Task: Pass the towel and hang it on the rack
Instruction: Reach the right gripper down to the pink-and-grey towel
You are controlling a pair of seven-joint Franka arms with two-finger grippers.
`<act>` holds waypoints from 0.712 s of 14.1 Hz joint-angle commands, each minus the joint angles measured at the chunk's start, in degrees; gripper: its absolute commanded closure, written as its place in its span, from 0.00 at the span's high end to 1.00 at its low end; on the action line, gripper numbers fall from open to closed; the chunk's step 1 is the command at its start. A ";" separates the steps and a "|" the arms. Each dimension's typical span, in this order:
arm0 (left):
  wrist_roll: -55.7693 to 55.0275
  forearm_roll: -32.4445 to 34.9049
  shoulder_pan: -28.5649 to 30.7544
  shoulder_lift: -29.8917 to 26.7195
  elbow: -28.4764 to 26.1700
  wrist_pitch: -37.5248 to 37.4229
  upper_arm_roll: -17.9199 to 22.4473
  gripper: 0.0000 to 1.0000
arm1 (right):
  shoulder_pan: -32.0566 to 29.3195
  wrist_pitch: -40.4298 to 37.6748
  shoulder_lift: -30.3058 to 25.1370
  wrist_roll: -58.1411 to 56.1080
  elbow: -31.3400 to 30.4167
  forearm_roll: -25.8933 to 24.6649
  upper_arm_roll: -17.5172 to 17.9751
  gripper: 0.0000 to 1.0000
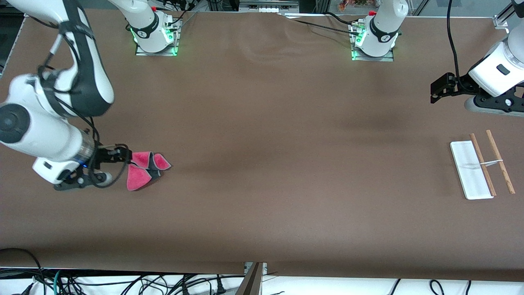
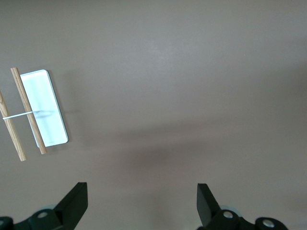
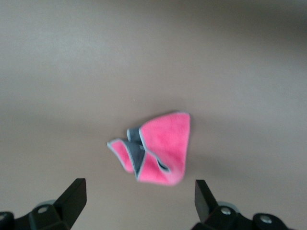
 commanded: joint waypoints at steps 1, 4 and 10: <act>-0.15 -1.20 0.66 0.45 1.44 -0.89 -0.50 1.00 | 1.58 4.32 5.14 -0.42 0.81 -0.66 0.02 1.00; -0.15 -1.20 0.57 0.45 1.44 -0.89 -0.58 1.00 | 2.20 6.79 9.36 -0.51 0.63 -0.75 -0.07 1.00; -0.15 -1.20 0.57 0.45 1.44 -0.89 -0.58 1.00 | 2.20 9.87 13.07 -1.30 0.02 -4.70 -0.16 1.00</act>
